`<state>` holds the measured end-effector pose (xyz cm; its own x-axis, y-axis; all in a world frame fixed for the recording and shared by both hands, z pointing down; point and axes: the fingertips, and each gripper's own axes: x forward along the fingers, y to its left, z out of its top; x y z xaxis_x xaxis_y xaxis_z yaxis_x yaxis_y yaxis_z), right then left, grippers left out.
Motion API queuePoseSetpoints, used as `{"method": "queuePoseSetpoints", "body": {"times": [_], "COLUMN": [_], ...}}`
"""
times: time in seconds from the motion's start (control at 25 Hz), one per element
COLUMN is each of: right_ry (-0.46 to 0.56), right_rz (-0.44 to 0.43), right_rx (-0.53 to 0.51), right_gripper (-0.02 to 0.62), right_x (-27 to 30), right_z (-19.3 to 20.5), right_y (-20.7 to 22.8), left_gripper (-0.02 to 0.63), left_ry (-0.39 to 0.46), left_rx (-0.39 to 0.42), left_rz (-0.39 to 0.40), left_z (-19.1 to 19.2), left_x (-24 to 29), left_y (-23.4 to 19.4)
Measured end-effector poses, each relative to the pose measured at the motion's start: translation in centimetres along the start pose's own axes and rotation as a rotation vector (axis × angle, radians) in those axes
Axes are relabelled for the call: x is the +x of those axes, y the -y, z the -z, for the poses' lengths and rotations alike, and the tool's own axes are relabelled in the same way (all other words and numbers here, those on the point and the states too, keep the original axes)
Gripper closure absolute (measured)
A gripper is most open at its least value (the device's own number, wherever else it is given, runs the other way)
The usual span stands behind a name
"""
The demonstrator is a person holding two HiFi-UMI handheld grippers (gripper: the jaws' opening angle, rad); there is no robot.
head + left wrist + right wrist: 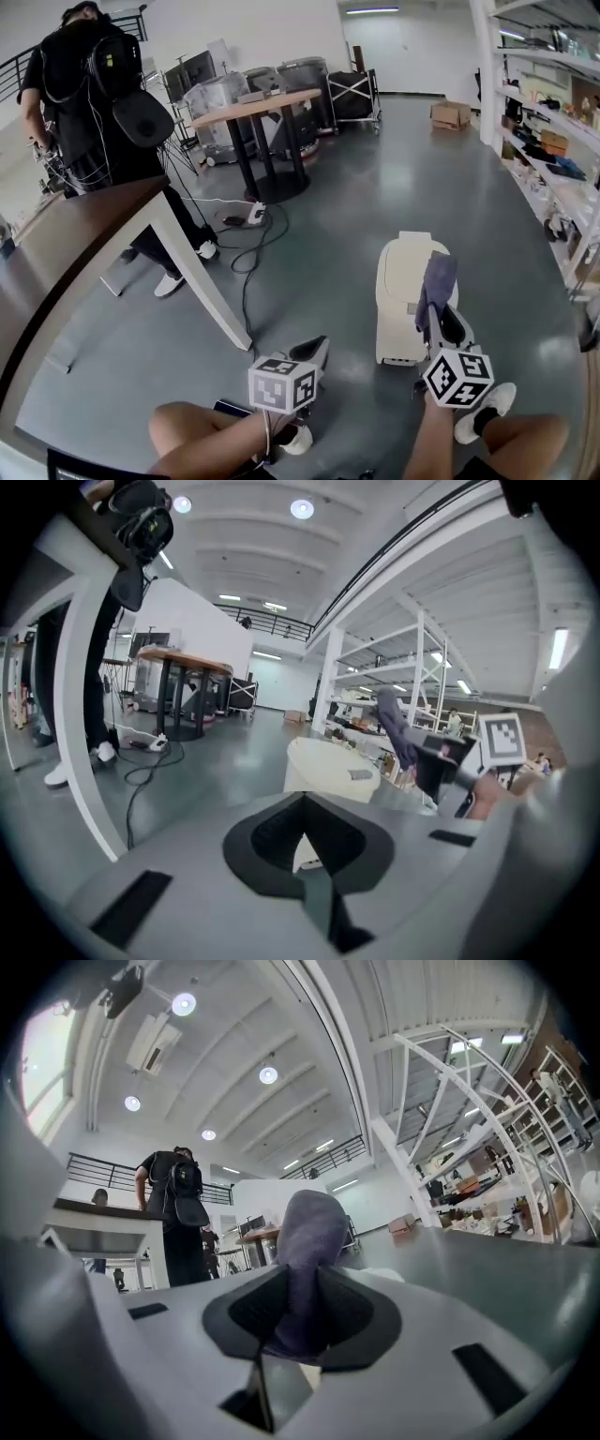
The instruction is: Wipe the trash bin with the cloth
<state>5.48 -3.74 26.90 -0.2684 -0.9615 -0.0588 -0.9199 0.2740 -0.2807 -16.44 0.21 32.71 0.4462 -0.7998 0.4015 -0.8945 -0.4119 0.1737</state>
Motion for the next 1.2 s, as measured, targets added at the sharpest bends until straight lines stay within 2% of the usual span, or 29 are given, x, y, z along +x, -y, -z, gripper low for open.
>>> {"method": "queuePoseSetpoints", "body": {"times": [0.16,0.32,0.52,0.64,0.72,0.88,1.04,1.2], "right_ry": [-0.021,-0.076,-0.107,-0.136,-0.134,-0.148,-0.240,-0.328], "right_rz": [-0.038,-0.074,-0.077,-0.078,-0.041,0.039,0.081,0.089], "right_rx": [-0.012,-0.051,-0.075,-0.105,-0.116,-0.150,-0.169,-0.185], "right_gripper": [0.495,0.495,0.495,0.495,0.495,0.495,0.495,0.495], "right_x": [0.1,0.3,2.1,4.0,5.5,8.3,10.0,10.9], "right_z": [1.7,3.2,4.6,6.1,6.9,9.6,14.0,17.6], "right_y": [-2.9,-6.5,-8.6,-9.5,-9.5,-8.9,-7.7,-5.8], "left_gripper": [0.609,0.609,0.609,0.609,0.609,0.609,0.609,0.609], "left_ry": [0.106,0.145,0.199,0.243,0.270,0.229,0.167,0.108], "left_rx": [0.023,0.031,0.076,0.057,0.048,0.068,0.047,0.082], "left_rz": [-0.035,-0.031,0.011,0.014,-0.010,-0.059,-0.082,-0.087], "left_z": [-4.8,-8.0,-10.6,-12.2,-13.0,-11.6,-9.8,-8.4], "left_x": [-1.5,-2.1,0.1,1.2,2.1,5.1,8.1,11.0], "left_y": [-2.2,-2.9,-1.4,-1.5,-2.6,-5.9,-9.2,-10.2]}}
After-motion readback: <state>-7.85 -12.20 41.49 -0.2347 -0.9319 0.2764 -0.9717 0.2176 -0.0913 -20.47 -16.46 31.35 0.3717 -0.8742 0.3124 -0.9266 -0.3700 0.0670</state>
